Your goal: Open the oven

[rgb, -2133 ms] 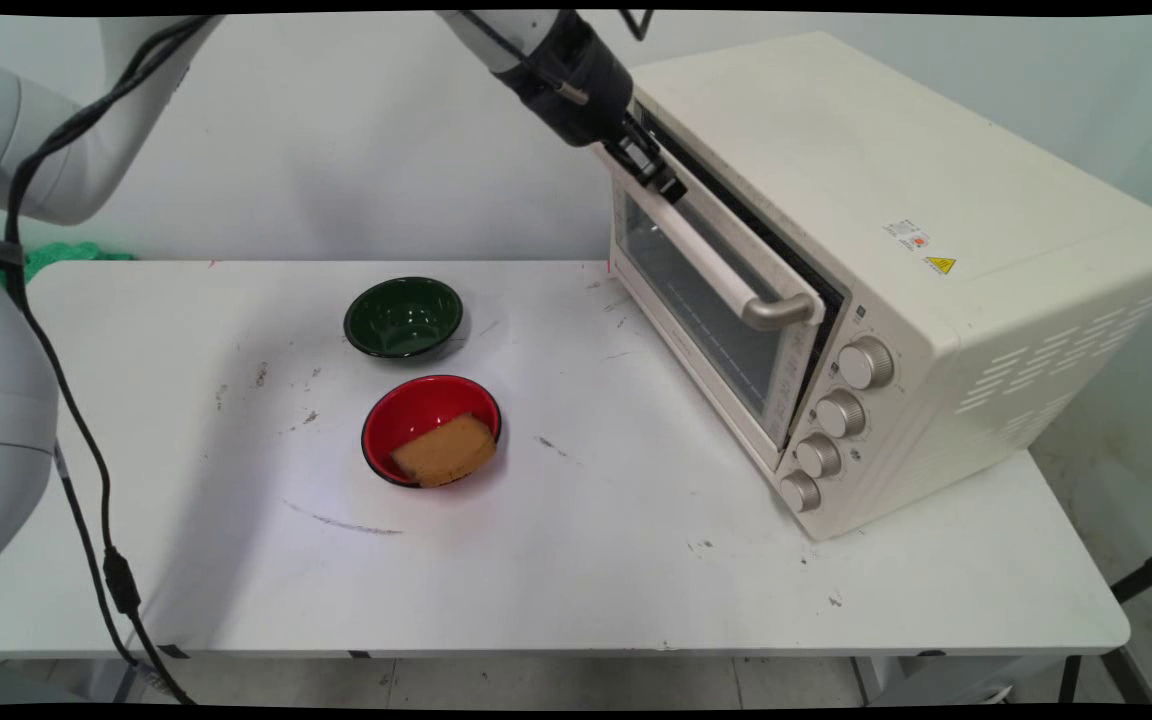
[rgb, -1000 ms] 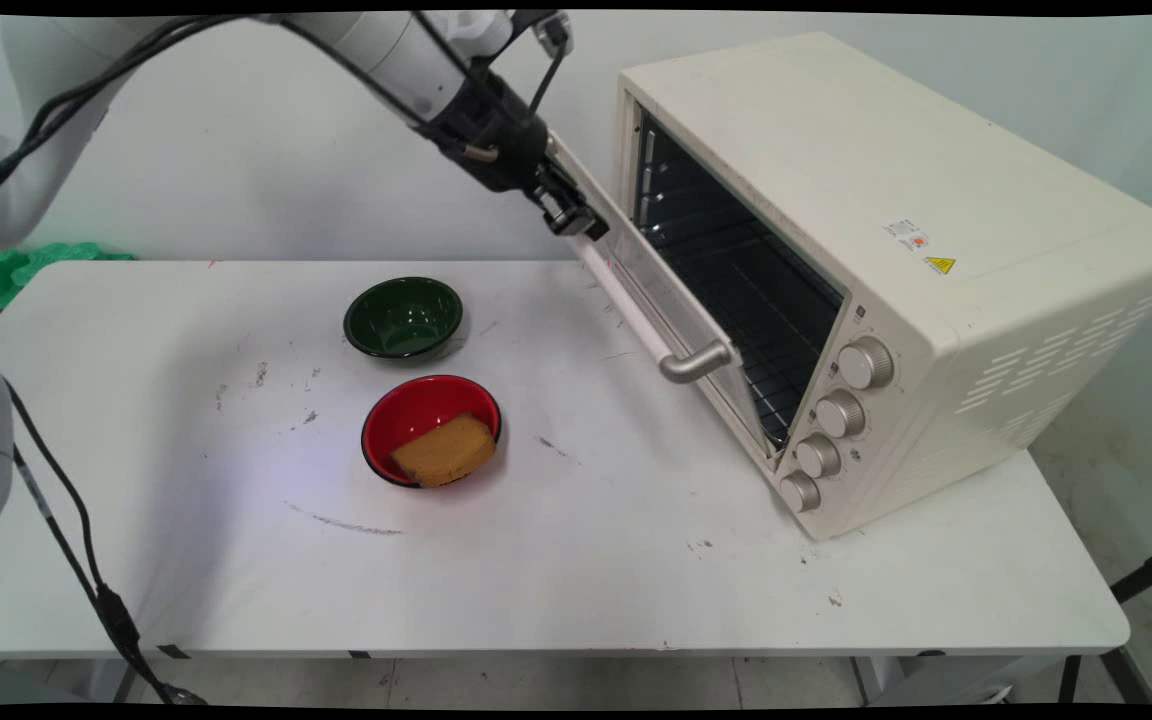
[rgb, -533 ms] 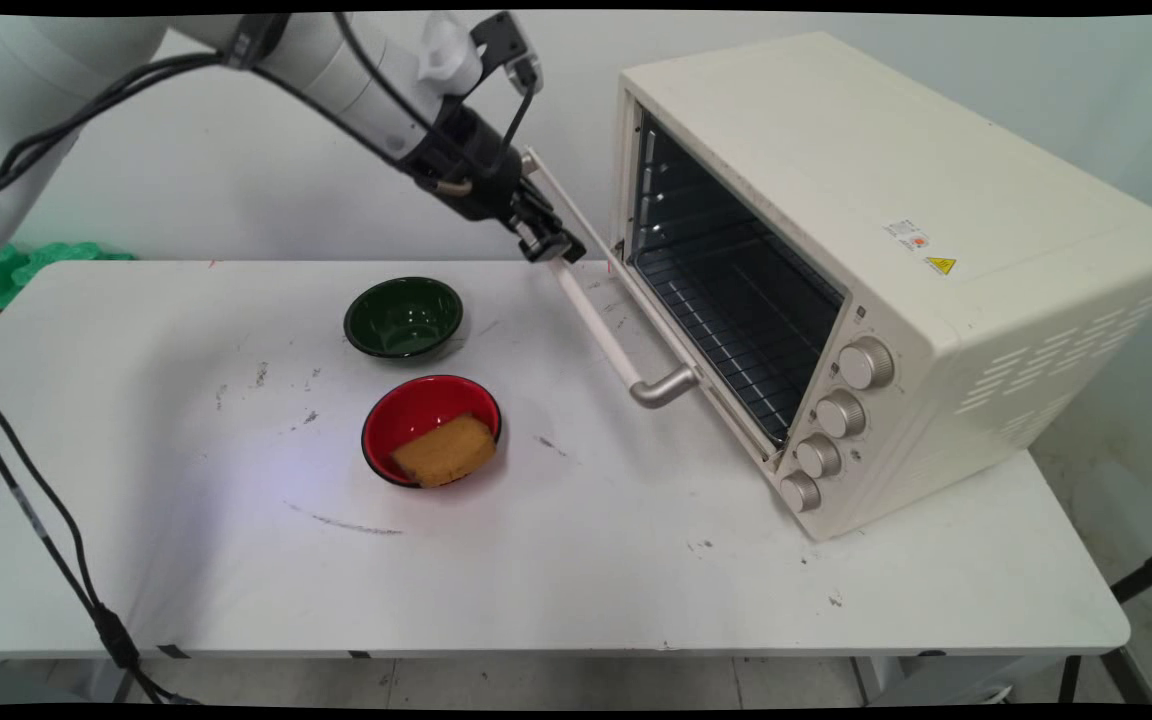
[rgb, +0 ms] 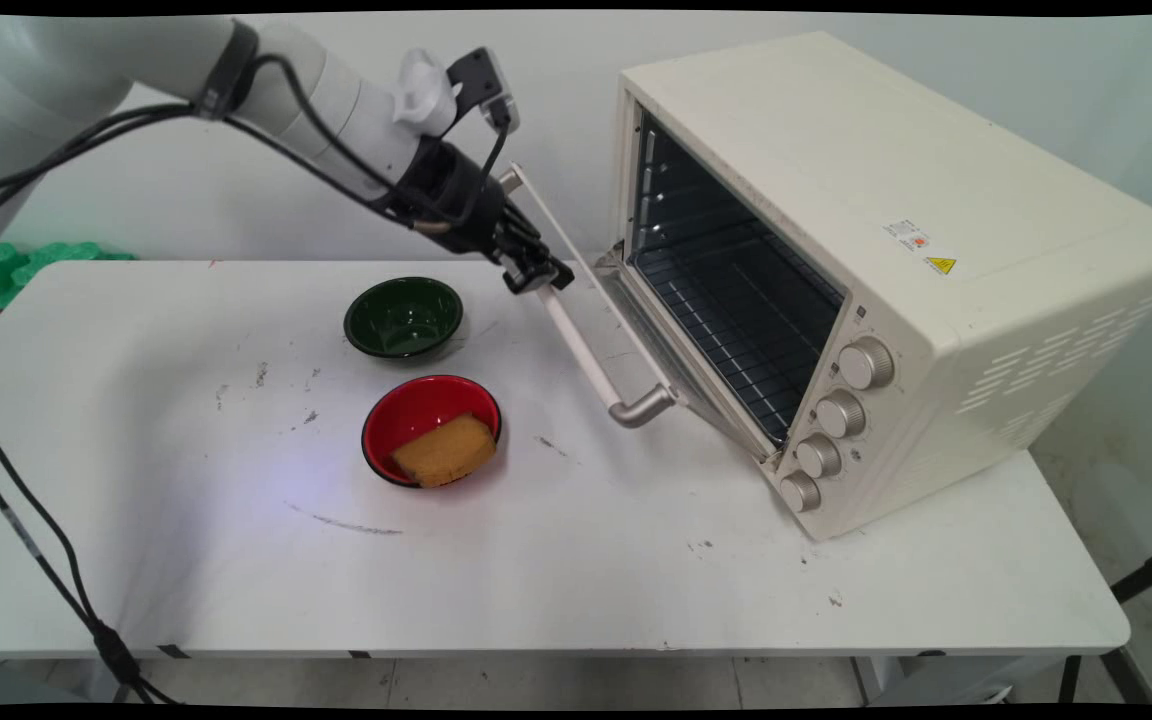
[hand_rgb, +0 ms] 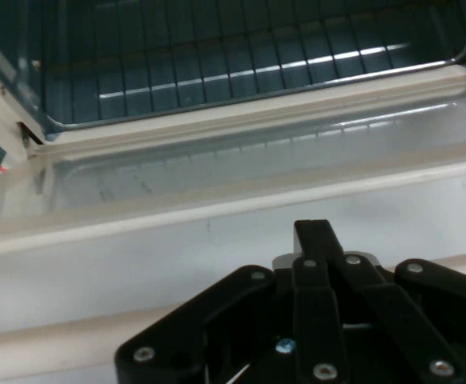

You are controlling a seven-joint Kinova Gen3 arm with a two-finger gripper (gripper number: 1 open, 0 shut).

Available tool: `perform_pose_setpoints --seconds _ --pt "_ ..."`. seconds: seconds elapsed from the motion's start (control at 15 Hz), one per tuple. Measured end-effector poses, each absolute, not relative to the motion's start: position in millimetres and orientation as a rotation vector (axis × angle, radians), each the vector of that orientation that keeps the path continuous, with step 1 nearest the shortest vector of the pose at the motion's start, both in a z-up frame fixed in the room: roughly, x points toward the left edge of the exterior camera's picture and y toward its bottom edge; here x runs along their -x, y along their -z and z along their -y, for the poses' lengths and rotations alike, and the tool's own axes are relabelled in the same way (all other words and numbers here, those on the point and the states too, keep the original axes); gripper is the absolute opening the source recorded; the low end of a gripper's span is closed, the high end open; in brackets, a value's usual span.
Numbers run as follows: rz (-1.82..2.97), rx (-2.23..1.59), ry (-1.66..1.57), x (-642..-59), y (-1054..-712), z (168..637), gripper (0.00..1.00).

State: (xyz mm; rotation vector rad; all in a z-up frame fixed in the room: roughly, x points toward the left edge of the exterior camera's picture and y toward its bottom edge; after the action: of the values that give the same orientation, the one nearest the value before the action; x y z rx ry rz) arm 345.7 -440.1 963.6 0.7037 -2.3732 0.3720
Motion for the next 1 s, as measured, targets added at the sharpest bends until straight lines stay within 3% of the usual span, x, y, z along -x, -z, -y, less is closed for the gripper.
perform_pose_setpoints --seconds 1.0 --pt "2.345 -0.729 -0.365 -357 -920 409 0.0"
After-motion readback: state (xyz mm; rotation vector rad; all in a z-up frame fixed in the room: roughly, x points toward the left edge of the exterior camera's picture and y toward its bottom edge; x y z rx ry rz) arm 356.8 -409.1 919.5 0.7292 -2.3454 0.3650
